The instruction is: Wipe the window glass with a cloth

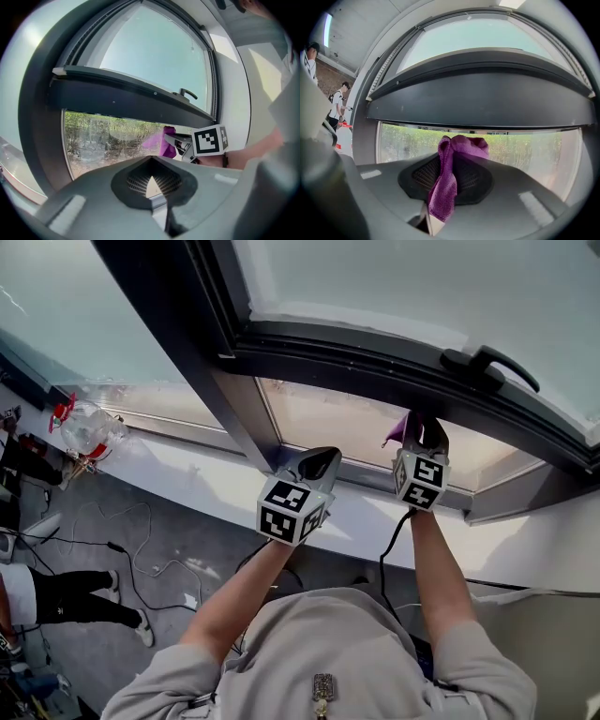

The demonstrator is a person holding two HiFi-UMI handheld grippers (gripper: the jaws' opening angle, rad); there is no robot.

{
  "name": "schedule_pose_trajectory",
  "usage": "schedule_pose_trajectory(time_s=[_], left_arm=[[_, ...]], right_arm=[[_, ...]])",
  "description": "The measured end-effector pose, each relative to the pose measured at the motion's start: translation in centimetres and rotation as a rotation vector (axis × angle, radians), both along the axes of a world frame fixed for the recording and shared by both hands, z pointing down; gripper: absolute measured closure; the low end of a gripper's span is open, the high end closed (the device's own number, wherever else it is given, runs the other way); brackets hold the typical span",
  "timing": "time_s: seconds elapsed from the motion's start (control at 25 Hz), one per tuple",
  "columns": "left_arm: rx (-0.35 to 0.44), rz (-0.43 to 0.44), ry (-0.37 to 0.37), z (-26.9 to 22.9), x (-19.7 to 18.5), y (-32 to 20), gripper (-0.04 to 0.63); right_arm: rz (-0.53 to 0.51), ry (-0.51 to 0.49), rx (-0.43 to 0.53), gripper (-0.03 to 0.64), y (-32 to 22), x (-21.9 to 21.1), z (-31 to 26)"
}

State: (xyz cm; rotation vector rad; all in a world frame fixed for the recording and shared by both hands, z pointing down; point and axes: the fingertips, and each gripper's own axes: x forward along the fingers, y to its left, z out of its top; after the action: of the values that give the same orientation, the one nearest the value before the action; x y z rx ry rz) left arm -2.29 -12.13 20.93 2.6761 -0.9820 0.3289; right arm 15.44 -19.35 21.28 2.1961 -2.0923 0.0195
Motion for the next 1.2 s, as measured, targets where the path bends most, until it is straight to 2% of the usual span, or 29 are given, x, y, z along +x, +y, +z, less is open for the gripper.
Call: schedule_pose_trajectory(time_s=[0.32, 0.72, 1.0, 1.2], left_arm=[[-0.029, 0.002, 0.0, 0.6, -8.0, -2.8, 0.594], [-0.043, -0.068, -0.014, 1.5, -18.1, -5.3, 0.594], [-0.056, -0.11, -0.025, 2.3, -22.5, -5.4, 0.595], [-0.084, -0.136, -0.038, 3.7, -24.6, -5.0, 0.594]], right_arm=[[-0.082, 0.02, -0.053, 0.517, -3.9, -11.0, 0.6], [-0.242, 0.04, -0.085, 0.517, -8.3, -23.7, 1.1], [-0.348, 0.036, -0.1, 0.517, -10.4, -30.2, 2.1], [-0.437, 0.037, -0.095, 0.517, -11.4, -33.1, 3.2]])
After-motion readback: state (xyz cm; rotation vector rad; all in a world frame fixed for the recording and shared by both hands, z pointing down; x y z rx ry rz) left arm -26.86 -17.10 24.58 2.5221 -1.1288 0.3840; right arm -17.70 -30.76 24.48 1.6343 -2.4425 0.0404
